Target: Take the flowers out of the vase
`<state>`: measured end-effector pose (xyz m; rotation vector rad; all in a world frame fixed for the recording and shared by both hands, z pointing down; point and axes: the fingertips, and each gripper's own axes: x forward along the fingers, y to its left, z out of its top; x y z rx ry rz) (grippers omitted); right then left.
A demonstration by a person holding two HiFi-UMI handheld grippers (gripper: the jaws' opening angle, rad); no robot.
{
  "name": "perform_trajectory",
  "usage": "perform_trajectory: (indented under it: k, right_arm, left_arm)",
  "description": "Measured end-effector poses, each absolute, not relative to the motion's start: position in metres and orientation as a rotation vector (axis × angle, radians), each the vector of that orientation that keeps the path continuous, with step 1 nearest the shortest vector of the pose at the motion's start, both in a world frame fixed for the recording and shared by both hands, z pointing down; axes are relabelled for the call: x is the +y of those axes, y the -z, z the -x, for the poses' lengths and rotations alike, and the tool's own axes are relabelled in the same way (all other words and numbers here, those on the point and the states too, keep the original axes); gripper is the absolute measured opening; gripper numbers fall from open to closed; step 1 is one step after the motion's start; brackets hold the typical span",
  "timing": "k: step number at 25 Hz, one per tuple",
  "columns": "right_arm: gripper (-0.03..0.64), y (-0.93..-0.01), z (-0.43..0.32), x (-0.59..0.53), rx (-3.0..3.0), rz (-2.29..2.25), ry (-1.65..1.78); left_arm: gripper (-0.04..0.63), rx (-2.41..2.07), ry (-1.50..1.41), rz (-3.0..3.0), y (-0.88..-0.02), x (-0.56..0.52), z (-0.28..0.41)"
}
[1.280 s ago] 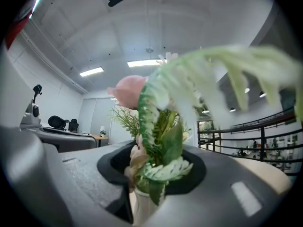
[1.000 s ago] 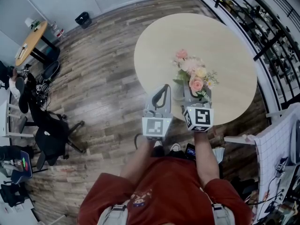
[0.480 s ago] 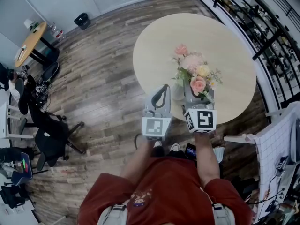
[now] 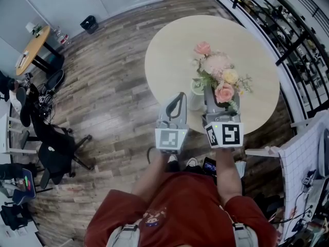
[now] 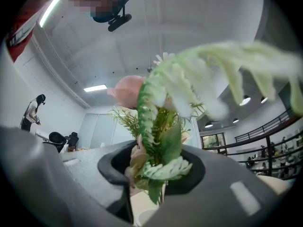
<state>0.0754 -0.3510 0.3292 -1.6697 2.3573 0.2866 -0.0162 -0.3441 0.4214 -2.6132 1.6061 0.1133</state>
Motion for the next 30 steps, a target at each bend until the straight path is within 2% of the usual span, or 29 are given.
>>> perform_trajectory:
  k: [14, 19, 30]
  right_arm:
    - [0.15, -0.265, -0.1, -0.32, 2.205, 1.667, -0.444]
    - [0.149, -0.266, -0.134, -0.309, 2.172, 1.734, -0.52]
    - [0.149, -0.282, -0.164, -0.298, 2.132, 1.886, -0.496]
  left_arm:
    - [0.005, 1.569, -0.171, 2.616, -0.405, -0.342, 0.005]
    - [0.005, 1.535, -0.187, 2.624, -0.402, -0.34, -0.025]
    - [0.005, 1.463, -0.222, 2.666, -0.394, -0.336, -0.042]
